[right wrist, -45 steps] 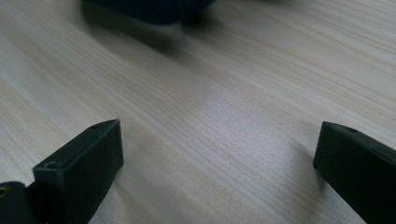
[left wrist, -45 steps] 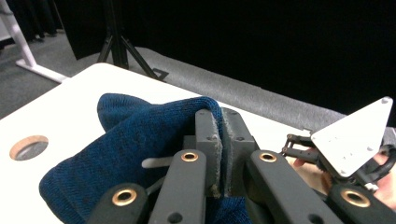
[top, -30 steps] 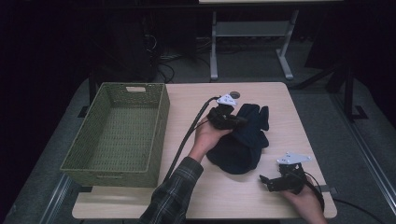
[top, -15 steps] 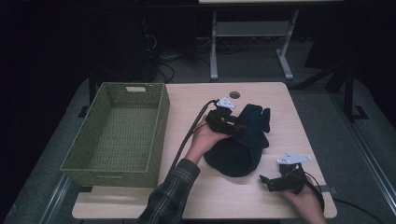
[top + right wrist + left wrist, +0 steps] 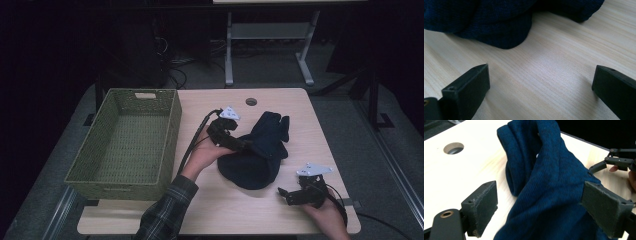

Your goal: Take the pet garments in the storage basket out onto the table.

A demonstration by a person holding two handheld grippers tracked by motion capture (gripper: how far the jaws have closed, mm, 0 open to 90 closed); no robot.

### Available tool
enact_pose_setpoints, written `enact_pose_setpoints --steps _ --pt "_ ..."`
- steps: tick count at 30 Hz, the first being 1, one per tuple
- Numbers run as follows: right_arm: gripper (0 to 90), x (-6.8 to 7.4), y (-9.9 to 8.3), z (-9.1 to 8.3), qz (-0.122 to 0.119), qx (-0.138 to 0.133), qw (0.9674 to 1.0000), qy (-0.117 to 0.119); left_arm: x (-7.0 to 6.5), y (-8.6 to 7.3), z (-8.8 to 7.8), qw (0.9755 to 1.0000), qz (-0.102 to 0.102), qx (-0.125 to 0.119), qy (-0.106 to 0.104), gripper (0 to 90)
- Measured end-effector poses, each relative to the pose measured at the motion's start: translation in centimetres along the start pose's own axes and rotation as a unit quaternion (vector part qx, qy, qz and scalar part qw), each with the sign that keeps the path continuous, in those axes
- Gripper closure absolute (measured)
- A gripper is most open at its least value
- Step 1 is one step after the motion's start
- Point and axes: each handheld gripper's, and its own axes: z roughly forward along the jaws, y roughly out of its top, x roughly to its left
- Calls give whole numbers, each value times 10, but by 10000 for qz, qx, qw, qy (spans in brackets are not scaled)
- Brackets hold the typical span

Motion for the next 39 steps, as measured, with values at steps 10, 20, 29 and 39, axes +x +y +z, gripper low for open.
enact_pose_setpoints --steps 10,20,29,39 --pt "11 0 0 0 24 14 10000 3 -7 -20 -29 9998 37 -11 220 134" --pt "11 0 0 0 2 2 10000 -5 -23 -48 -50 9986 59 -165 495 136" --pt "11 0 0 0 3 2 10000 -1 -34 -80 -62 9977 -21 -295 608 137" --pt "11 0 0 0 3 3 10000 2 -42 -114 -67 9979 -65 -203 614 137"
